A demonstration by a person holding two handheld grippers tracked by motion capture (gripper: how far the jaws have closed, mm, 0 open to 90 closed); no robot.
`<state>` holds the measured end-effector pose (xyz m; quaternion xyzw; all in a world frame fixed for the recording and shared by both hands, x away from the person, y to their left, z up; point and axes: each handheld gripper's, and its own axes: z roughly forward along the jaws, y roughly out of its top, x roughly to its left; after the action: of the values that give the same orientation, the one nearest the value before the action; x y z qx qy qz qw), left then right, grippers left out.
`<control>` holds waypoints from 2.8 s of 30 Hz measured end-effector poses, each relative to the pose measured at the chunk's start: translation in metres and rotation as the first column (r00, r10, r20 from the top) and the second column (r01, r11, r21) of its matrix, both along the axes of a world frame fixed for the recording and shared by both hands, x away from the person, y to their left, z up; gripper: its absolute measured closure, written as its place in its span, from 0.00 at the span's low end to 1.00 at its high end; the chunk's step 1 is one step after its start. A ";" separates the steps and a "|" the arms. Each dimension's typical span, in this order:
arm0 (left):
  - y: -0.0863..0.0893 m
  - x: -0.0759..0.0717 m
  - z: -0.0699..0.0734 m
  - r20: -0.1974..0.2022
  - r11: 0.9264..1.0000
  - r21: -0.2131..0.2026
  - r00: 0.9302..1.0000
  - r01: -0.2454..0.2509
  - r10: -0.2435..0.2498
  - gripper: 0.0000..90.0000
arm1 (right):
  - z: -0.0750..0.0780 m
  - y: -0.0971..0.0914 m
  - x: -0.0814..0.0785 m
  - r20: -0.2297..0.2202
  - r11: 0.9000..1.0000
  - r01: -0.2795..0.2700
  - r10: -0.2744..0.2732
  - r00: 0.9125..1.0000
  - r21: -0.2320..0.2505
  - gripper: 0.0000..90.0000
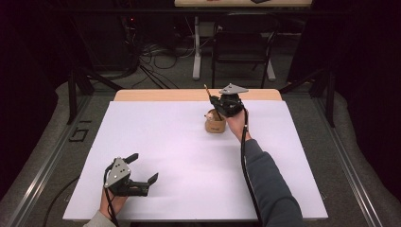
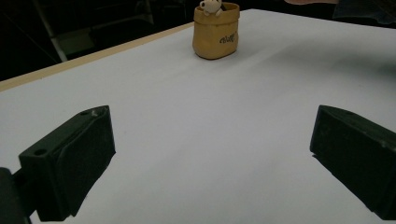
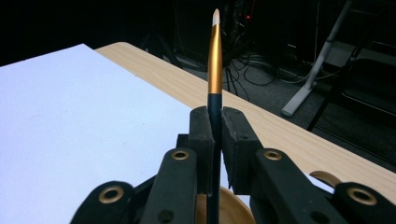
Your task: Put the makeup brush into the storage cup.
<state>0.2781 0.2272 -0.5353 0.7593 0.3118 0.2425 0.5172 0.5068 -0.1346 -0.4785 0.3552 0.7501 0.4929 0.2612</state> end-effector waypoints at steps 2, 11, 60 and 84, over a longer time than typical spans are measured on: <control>0.000 0.000 0.000 0.000 1.000 0.000 1.000 0.000 0.000 0.00 | -0.001 0.000 0.000 -0.007 1.000 0.000 0.000 1.000 -0.003 0.93; 0.001 0.000 0.000 0.001 1.000 0.000 1.000 -0.002 0.002 0.00 | -0.002 0.000 0.000 -0.033 1.000 0.001 -0.001 0.999 -0.009 0.92; 0.000 -0.001 0.001 0.001 1.000 0.010 1.000 -0.007 0.007 0.00 | 0.014 -0.028 -0.104 -0.080 0.979 -0.202 0.199 0.977 -0.032 0.01; 0.001 -0.002 0.001 0.000 1.000 0.010 1.000 -0.008 0.008 0.01 | 0.010 -0.053 -0.168 0.070 0.982 -0.187 0.185 0.980 0.023 0.00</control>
<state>0.2762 0.2281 -0.5343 0.7607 0.3137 0.2461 0.5122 0.3384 -0.1878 -0.4683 0.2706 0.7633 0.5379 0.2340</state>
